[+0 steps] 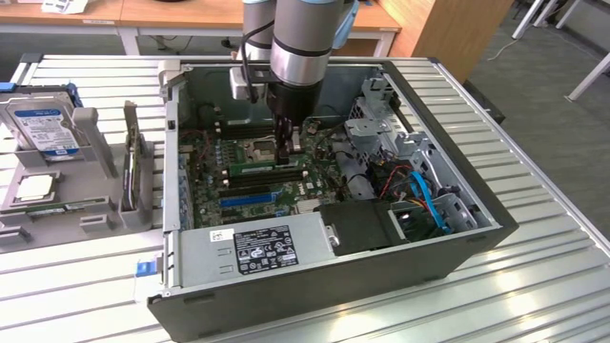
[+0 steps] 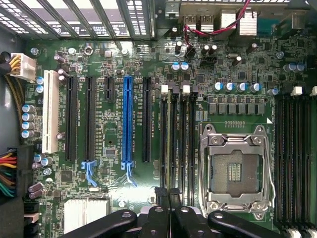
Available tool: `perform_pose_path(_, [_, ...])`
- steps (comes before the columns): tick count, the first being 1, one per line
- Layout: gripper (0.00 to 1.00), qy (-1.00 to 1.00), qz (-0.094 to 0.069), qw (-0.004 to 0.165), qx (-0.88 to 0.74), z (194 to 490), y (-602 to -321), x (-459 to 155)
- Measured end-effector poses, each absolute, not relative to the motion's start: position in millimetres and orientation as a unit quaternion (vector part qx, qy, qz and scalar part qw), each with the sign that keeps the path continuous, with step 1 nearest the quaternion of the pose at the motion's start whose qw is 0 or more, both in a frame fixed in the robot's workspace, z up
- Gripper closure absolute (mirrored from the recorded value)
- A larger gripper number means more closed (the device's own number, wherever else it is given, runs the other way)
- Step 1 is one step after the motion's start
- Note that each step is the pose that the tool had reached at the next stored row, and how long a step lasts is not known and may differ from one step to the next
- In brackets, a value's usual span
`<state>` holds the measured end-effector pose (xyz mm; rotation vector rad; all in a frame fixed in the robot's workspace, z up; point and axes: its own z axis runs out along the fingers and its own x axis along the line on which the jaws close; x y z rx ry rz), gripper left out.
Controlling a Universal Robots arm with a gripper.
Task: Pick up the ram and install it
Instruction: 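Insert the ram into the slot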
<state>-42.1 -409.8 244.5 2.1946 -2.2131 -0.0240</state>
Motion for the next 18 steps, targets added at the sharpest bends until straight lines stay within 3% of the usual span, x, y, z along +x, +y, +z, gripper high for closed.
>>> perform_pose_path(18, [0.88, -0.71, -0.008, 0.012, 0.704, 243.0, -412.4, -42.2])
